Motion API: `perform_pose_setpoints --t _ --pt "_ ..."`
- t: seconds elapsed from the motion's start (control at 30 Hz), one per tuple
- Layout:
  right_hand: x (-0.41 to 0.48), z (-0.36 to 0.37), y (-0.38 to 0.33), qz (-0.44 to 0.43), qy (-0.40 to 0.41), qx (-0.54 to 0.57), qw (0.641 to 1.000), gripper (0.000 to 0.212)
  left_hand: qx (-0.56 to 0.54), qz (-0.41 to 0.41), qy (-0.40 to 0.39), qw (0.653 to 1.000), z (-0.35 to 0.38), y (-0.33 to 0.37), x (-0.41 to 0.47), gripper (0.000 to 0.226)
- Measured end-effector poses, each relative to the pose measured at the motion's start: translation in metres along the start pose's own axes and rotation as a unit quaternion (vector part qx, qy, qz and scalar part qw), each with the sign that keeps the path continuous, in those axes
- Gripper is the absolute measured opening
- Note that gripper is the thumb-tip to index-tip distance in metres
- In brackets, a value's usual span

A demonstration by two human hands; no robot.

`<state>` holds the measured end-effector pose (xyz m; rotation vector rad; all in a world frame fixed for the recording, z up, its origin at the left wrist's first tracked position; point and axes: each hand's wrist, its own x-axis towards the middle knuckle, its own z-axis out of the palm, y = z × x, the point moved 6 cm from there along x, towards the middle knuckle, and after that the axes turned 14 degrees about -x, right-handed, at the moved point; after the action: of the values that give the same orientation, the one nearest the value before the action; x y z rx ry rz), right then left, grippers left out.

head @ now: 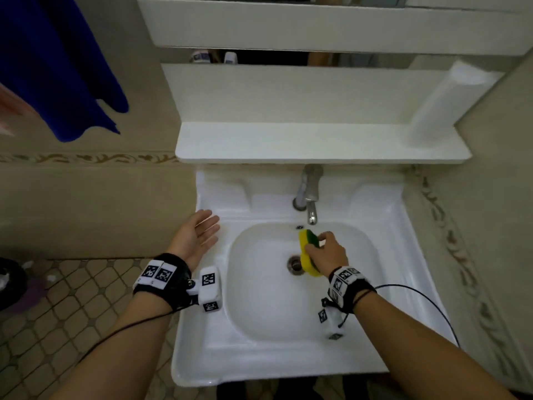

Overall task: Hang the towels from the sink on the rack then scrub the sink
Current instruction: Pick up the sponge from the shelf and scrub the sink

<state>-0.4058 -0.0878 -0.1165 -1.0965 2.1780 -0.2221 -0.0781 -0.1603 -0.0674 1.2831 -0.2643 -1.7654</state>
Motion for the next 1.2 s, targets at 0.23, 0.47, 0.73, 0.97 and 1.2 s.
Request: perform_pose_setpoints --t 0.23,0.47,0.73,0.97,1.2 --pt "0.071 -0.090 0.011 -0.027 0.149 -0.061 0.987 0.059 0.072 0.027 0.065 0.995 0.026 -0.022 0.023 0.035" --pt "0.137 -0.072 -0.011 -0.032 0.151 -0.102 0.983 0.052 0.067 0.121 0.192 0.972 -0.016 0.010 0.026 0.048" --pt "0.125 -0.044 -0.037 -0.129 0.110 -0.100 0.981 0.040 0.108 0.045 0.202 0.972 -0.031 -0.014 0.031 0.059" --pt "0.066 -0.022 -0.029 -0.131 0.007 -0.046 0.990 0.034 0.070 0.023 0.183 0.980 -0.034 -0.014 0.028 0.058" --pt "0.006 0.063 -0.085 -0.204 -0.007 0.037 0.978 0.048 0.028 0.010 0.144 0.989 -0.047 -0.012 0.022 0.050"
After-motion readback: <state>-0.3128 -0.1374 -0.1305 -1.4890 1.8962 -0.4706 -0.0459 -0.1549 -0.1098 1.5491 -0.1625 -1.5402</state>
